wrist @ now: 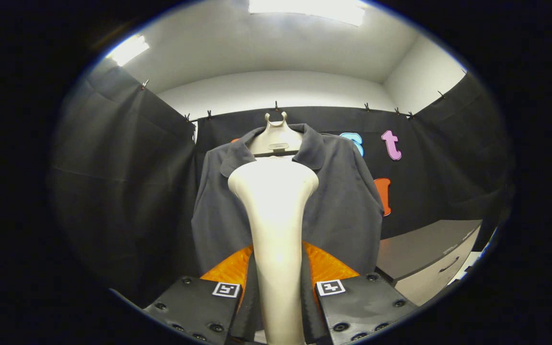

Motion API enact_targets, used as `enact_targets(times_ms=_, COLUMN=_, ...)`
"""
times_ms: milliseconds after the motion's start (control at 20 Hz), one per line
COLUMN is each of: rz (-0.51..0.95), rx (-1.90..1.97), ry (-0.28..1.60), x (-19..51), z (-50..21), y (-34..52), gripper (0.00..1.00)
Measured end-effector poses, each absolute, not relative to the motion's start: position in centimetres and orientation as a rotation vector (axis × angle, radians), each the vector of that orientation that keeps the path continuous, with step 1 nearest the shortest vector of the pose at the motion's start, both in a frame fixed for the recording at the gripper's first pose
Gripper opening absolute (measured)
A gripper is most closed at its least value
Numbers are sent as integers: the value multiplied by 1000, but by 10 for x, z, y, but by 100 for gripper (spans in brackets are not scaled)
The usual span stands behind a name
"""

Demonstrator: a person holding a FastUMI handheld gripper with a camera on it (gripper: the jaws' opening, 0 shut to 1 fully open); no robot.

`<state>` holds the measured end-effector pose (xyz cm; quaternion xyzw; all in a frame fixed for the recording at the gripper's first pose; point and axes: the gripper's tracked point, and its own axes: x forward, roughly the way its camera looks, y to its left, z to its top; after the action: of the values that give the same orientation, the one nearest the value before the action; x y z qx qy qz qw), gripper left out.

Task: Iron the clothes twice with a garment steamer, once on the left side and once on the right side.

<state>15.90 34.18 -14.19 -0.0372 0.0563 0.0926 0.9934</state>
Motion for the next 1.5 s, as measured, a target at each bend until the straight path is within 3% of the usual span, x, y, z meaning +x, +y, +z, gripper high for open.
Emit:
enact_targets(times_ms=550, rz=315, rx=-97, ry=170, x=196, z=-178, y=408, gripper=44)
enact_targets(times_ms=1500, rz=281, rx=-121, ry=279, x=211, z=-245, y=398, gripper=44)
